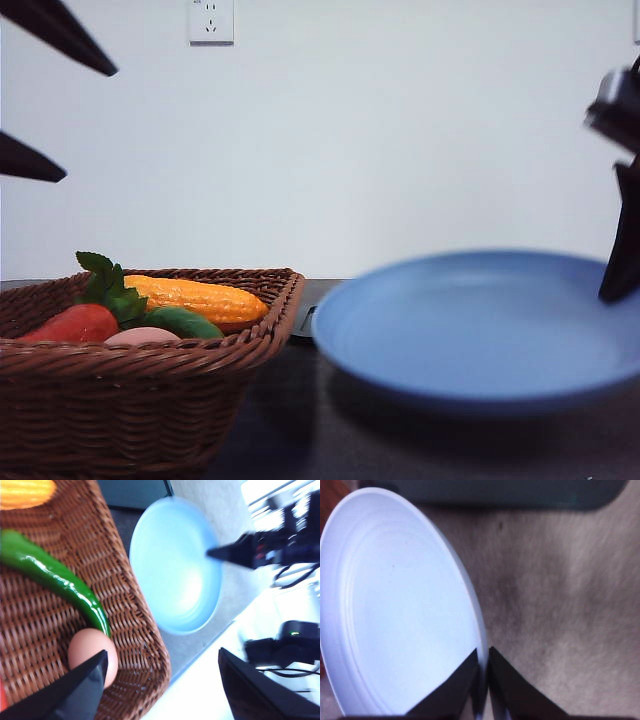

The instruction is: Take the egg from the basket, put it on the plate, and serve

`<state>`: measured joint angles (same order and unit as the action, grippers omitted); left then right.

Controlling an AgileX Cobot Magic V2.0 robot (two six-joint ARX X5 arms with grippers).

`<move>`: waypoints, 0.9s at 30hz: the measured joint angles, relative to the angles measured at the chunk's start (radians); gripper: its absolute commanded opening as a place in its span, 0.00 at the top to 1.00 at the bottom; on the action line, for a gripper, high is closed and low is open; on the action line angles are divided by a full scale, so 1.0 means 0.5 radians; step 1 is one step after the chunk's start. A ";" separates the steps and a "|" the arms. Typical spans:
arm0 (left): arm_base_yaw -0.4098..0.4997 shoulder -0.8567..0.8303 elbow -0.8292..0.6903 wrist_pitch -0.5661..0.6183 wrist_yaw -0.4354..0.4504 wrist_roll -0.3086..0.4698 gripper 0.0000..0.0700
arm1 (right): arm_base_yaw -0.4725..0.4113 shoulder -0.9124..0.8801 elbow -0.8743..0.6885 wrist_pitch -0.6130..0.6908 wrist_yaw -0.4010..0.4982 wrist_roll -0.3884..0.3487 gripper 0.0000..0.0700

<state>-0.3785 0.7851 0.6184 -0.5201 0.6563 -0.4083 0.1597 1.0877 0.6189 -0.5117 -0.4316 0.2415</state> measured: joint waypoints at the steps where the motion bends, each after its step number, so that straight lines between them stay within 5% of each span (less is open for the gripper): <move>1: -0.067 0.001 0.021 0.001 -0.092 -0.013 0.35 | -0.010 -0.051 0.000 0.001 0.013 0.001 1.00; 9: -0.528 0.208 0.179 -0.065 -0.725 -0.062 0.37 | -0.108 -0.320 0.000 -0.001 0.098 0.005 1.00; 21: -0.869 0.832 0.397 -0.222 -1.261 0.004 0.37 | -0.222 -0.435 0.000 -0.002 0.101 0.005 1.00; 27: -0.876 1.078 0.476 -0.279 -1.308 0.066 0.37 | -0.228 -0.435 0.000 -0.002 0.101 0.005 1.00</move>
<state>-0.8165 1.3239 0.8565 -0.6598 0.0025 -0.3755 0.0455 0.8700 0.6189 -0.5128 -0.3813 0.2440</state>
